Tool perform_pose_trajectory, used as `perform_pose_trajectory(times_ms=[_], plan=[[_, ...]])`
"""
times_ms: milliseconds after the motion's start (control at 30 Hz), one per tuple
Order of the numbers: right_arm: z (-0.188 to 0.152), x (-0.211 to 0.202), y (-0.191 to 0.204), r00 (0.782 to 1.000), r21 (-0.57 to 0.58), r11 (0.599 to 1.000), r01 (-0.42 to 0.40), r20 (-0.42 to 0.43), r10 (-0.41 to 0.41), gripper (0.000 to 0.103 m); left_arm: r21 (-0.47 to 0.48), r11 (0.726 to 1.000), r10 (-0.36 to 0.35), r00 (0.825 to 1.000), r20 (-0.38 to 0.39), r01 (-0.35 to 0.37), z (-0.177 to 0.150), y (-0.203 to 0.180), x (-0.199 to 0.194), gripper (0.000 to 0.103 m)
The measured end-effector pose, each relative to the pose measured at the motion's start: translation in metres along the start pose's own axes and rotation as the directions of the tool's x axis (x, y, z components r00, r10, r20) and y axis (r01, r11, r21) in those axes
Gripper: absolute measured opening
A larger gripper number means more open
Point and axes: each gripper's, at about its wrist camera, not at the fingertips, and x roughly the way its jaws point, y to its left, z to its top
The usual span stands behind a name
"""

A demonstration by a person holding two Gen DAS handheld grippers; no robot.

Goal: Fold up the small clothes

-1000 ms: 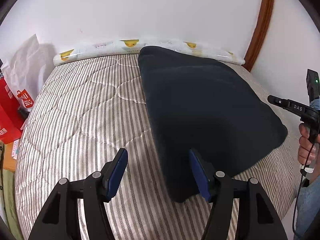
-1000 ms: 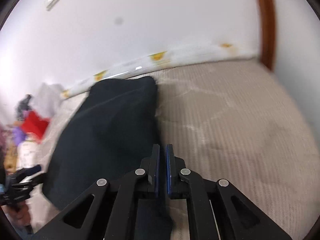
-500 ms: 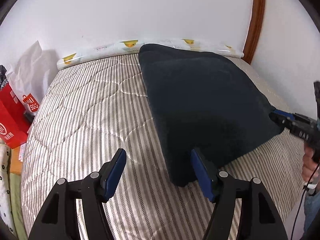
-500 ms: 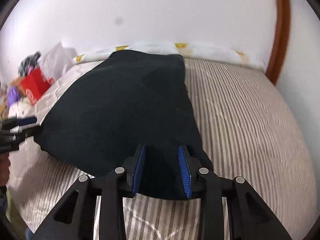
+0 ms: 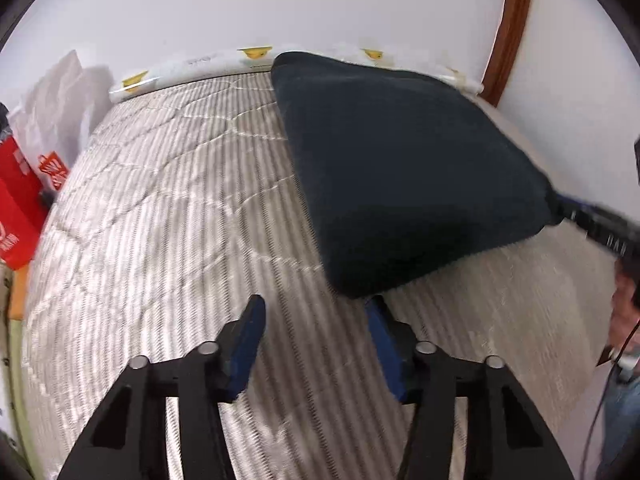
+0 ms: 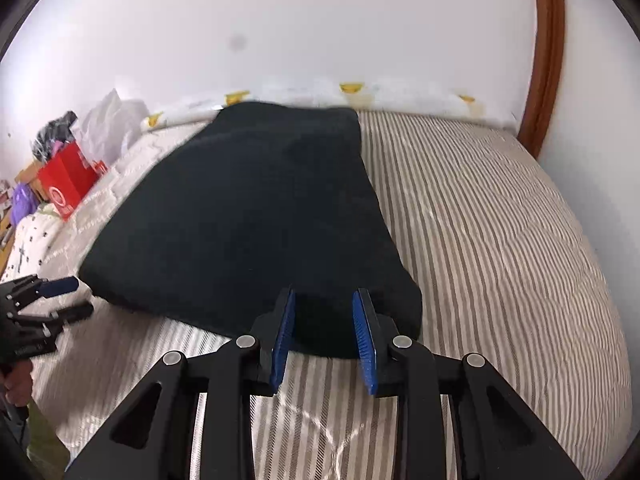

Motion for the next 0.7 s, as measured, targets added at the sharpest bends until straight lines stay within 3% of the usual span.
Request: perform_pose_trajectory(times_ms=[100, 167, 267, 433, 567, 700], plan=[[-0.002, -0.008, -0.005, 1.000, 0.041, 0.999, -0.027, 0.008, 0.027, 0.029, 0.007, 1.000, 0.022, 1.000, 0.011, -0.022, 0.009, -0.006, 0.009, 0.040], [-0.001, -0.012, -0.007, 0.998, 0.073, 0.996, -0.057, 0.017, 0.056, 0.030, -0.029, 0.999, -0.037, 0.999, 0.018, 0.038, 0.011, -0.005, 0.011, 0.022], [0.000, -0.012, -0.006, 0.997, 0.102, 0.992, -0.070, 0.022, 0.068, 0.030, -0.014, 1.000, -0.015, 0.999, 0.037, 0.016, 0.007, -0.008, 0.011, 0.018], [-0.005, 0.001, 0.001, 1.000, 0.060, 0.998, -0.008, -0.008, 0.008, 0.030, 0.027, 1.000, 0.015, 1.000, 0.018, -0.015, -0.005, -0.012, 0.006, 0.016], [0.000, -0.006, 0.000, 0.999, 0.071, 0.996, -0.046, 0.023, 0.044, 0.030, 0.014, 0.999, 0.049, 0.999, 0.007, -0.049, -0.010, -0.008, -0.003, 0.016], [0.006, -0.002, 0.004, 0.999, 0.063, 0.997, -0.036, 0.031, 0.034, 0.031, -0.040, 0.999, 0.004, 0.998, 0.059, -0.002, -0.003, -0.001, -0.025, 0.023]])
